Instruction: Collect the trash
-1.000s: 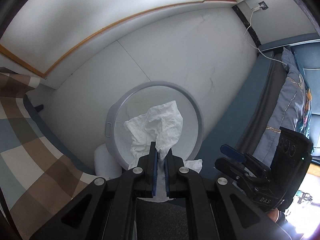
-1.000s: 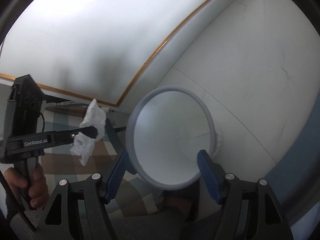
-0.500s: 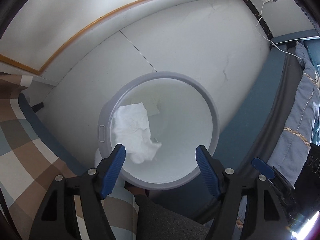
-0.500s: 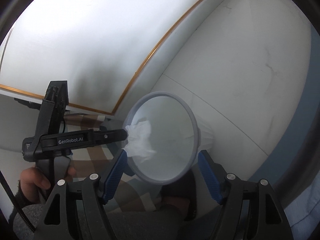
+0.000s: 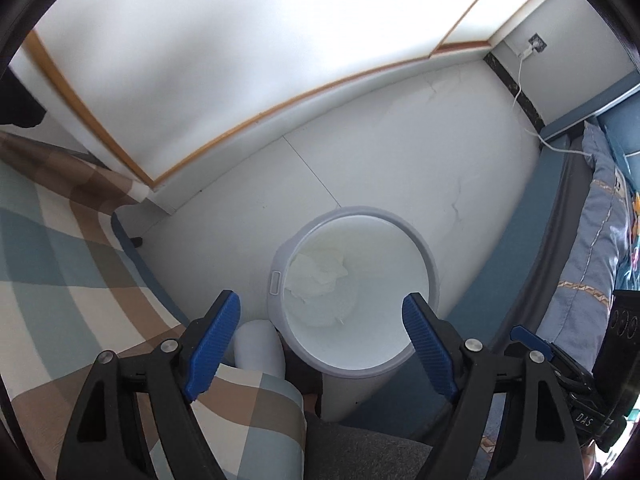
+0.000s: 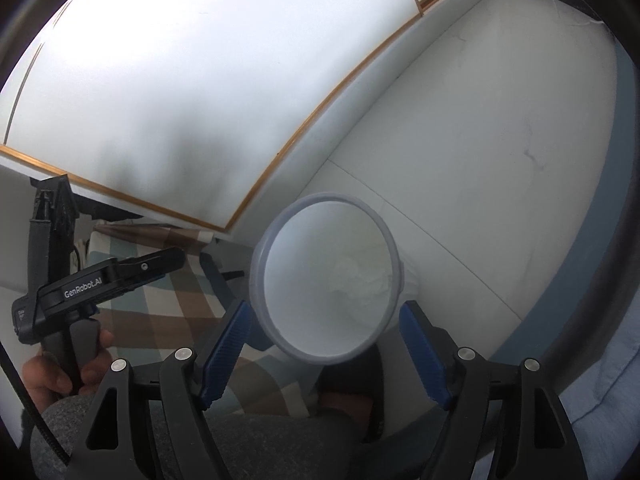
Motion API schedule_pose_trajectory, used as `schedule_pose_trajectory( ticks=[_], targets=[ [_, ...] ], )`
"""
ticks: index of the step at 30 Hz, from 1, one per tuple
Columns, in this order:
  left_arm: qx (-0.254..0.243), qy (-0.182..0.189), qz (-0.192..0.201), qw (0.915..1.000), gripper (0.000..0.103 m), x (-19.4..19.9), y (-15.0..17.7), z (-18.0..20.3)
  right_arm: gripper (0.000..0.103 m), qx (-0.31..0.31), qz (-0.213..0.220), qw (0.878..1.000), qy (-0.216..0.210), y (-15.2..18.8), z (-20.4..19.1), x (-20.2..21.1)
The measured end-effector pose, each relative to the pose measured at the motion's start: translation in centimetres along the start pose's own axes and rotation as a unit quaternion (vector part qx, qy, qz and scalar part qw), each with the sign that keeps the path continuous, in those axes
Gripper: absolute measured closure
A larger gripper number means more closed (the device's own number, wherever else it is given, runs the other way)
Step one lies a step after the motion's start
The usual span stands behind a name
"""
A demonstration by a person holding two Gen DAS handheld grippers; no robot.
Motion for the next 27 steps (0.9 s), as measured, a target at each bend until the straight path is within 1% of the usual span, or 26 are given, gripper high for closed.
schedule_pose_trajectory(
  ticks=[3,4,6,9,11,12,14,16,19,21,22,23,25,27],
  targets=[
    [0.008,0.006,0.051,0.9986,0.022,3.5,0.2,-0.4,0.024,0.003,0.010,1.000,-0.010,-0.1,-1.0,1.0],
    [0.007,0.007,0.077,0.9970,0.022,5.2,0.5,-0.5,0.024,0.002,0.012,1.000,-0.015,0.0,-1.4,1.5],
    [0.003,0.010,0.113,0.9935,0.022,8.0,0.5,-0.4,0.024,0.006,0.024,0.999,-0.023,0.1,-2.4,2.6],
    [0.001,0.005,0.166,0.9861,0.022,12.6,1.1,-0.5,0.024,0.022,0.042,0.999,-0.025,0.2,-4.1,4.4],
    [0.003,0.001,0.186,0.9825,0.022,15.1,1.7,-0.6,0.024,0.034,0.056,0.997,-0.031,0.1,-5.4,5.7],
    [0.002,0.008,0.191,0.9816,0.022,16.1,2.1,-0.7,0.024,0.039,0.062,0.997,-0.036,0.0,-6.2,6.4],
    [0.009,0.036,0.222,0.9743,0.022,18.8,3.8,-1.4,0.023,0.054,0.080,0.994,-0.055,0.2,-8.0,8.1],
    [0.020,0.033,0.253,0.9666,0.022,20.7,5.3,-2.2,0.019,0.070,0.097,0.990,-0.076,0.6,-9.9,9.7],
    [0.040,0.013,0.293,0.9553,0.022,23.6,7.7,-4.4,0.017,0.115,0.134,0.979,-0.098,1.6,-13.3,12.3],
    [0.054,0.021,0.312,0.9485,0.022,24.9,9.0,-6.1,0.013,0.159,0.166,0.968,-0.101,2.6,-15.7,14.0],
    [0.062,0.026,0.326,0.9431,0.022,25.8,9.8,-7.1,0.011,0.180,0.183,0.961,-0.104,3.2,-16.9,14.8],
    [0.073,0.019,0.333,0.9400,0.022,26.5,10.4,-8.0,0.010,0.195,0.193,0.956,-0.108,3.7,-17.9,15.4],
    [0.094,0.006,0.344,0.9342,0.022,27.6,12.0,-10.2,0.009,0.215,0.205,0.948,-0.115,4.7,-19.6,16.3],
    [0.111,-0.008,0.362,0.9254,0.022,29.0,13.5,-11.9,0.008,0.230,0.212,0.941,-0.128,6.0,-21.3,16.7]
  ],
)
Point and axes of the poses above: each gripper's, at about its wrist camera, not at the fingertips, and x roughly against the way its jaws point, z to its right, y to its underside, the point moved 3 cm from there along -x, roughly the way its jaws point, and after that the axes turned 3 degrees about y, right-handed, at the moved point
